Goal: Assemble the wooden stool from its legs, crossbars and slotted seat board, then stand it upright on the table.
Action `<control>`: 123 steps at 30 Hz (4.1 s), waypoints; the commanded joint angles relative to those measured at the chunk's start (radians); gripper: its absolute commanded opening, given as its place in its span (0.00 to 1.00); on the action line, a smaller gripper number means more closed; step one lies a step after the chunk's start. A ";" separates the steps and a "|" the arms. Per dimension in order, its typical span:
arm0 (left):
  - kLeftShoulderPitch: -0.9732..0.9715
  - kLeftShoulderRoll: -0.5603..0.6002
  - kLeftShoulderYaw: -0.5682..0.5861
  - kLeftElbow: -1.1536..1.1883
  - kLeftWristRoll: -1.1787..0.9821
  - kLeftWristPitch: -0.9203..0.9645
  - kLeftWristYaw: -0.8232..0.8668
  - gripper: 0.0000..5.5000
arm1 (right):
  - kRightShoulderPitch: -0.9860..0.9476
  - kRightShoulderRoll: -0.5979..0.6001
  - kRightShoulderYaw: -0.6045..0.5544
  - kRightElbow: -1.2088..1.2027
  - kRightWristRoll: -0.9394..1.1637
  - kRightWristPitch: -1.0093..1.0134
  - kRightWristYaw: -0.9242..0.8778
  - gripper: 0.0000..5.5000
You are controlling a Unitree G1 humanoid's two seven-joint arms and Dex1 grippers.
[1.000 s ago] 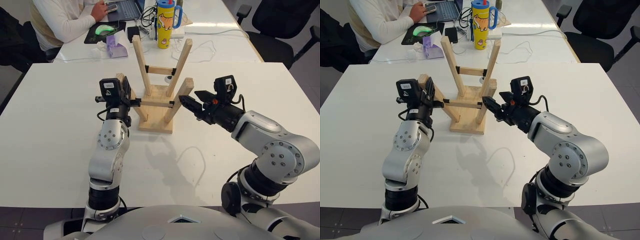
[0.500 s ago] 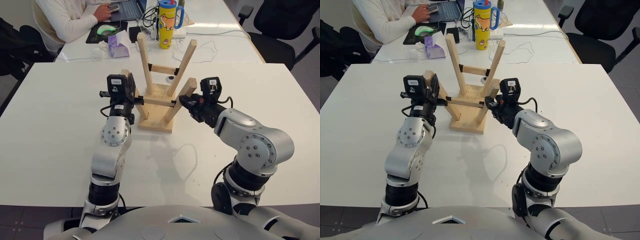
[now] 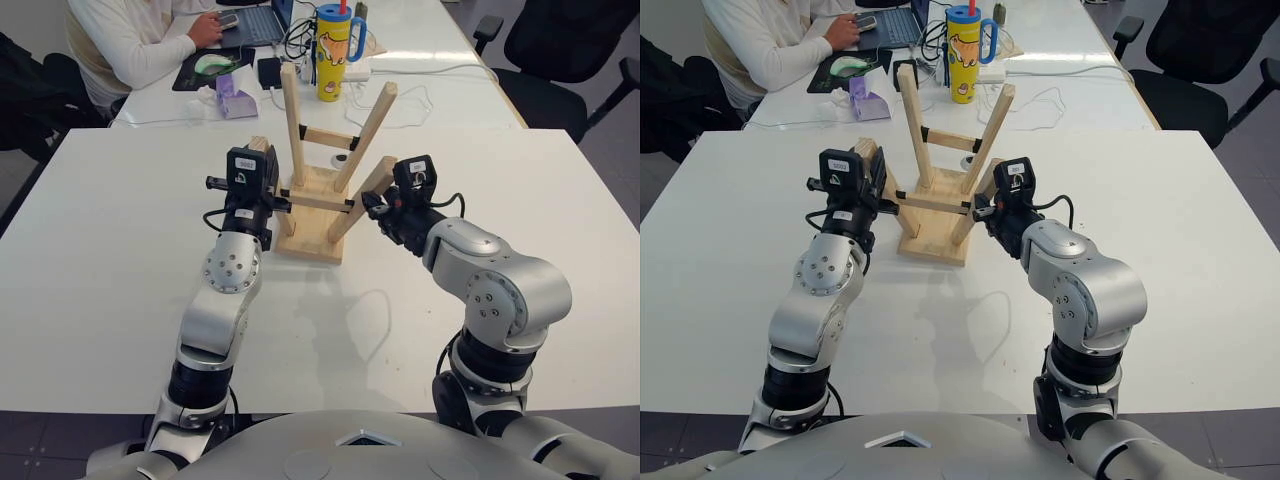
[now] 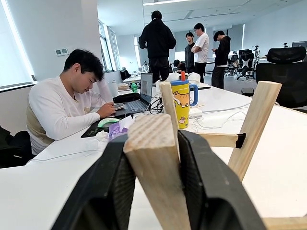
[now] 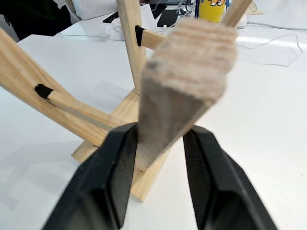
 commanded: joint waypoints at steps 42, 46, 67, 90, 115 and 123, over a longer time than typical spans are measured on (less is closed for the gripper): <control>-0.050 0.004 0.167 -0.137 0.069 -0.123 -0.106 0.50 | -0.152 0.003 -0.064 0.084 -0.005 -0.486 0.034 0.35; -0.205 0.004 0.247 -0.157 -0.002 -0.089 -0.130 0.50 | -0.225 -0.013 -0.057 0.133 -0.010 -0.587 0.055 0.35; -0.029 0.033 0.212 0.251 -0.146 0.143 -0.209 0.00 | -0.106 -0.202 0.183 0.440 -0.052 -0.413 0.212 0.00; -0.383 0.011 0.390 0.109 -0.423 0.233 -0.217 0.00 | -0.292 -0.112 -0.021 0.409 -0.049 -0.784 0.125 0.00; -0.397 0.108 0.642 0.315 -0.449 -0.077 -0.160 0.00 | -0.252 -0.214 -0.166 0.782 -0.104 -0.840 0.091 0.00; -0.393 0.103 0.688 0.320 -0.516 -0.055 -0.136 0.00 | -0.159 -0.349 -0.056 0.688 0.141 -0.781 0.658 0.00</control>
